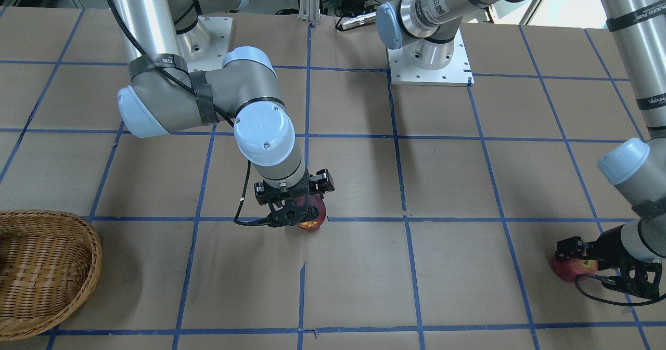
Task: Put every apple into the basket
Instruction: 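Grasp the center red apple with right gripper while left grasps the second red apple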
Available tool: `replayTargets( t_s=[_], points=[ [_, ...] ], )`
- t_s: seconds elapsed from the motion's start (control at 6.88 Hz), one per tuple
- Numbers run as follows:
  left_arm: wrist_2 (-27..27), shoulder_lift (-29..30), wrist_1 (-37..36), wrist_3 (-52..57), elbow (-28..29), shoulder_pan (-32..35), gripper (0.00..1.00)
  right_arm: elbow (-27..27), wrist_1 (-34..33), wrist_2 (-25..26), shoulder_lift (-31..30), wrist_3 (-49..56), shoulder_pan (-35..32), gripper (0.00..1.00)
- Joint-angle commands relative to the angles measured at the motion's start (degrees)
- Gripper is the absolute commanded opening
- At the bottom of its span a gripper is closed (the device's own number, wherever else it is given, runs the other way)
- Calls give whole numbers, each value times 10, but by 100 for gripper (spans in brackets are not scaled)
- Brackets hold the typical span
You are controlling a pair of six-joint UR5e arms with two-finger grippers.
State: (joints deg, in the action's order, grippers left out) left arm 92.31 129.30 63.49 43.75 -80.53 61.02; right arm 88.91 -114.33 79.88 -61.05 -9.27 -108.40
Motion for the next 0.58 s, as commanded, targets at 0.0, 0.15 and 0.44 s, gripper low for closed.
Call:
replayTargets(
  t_s=[0.0, 0.15, 0.44],
  points=[
    [2, 2, -3, -5, 3, 0, 49, 2, -16, -5, 32, -6, -8, 100],
    [3, -13, 5, -13, 0, 6, 38, 3, -16, -4, 45, -5, -9, 100],
    [-4, -74, 63, -71, -48, 14, 37, 12, -54, -4, 54, -7, -9, 100]
  ],
)
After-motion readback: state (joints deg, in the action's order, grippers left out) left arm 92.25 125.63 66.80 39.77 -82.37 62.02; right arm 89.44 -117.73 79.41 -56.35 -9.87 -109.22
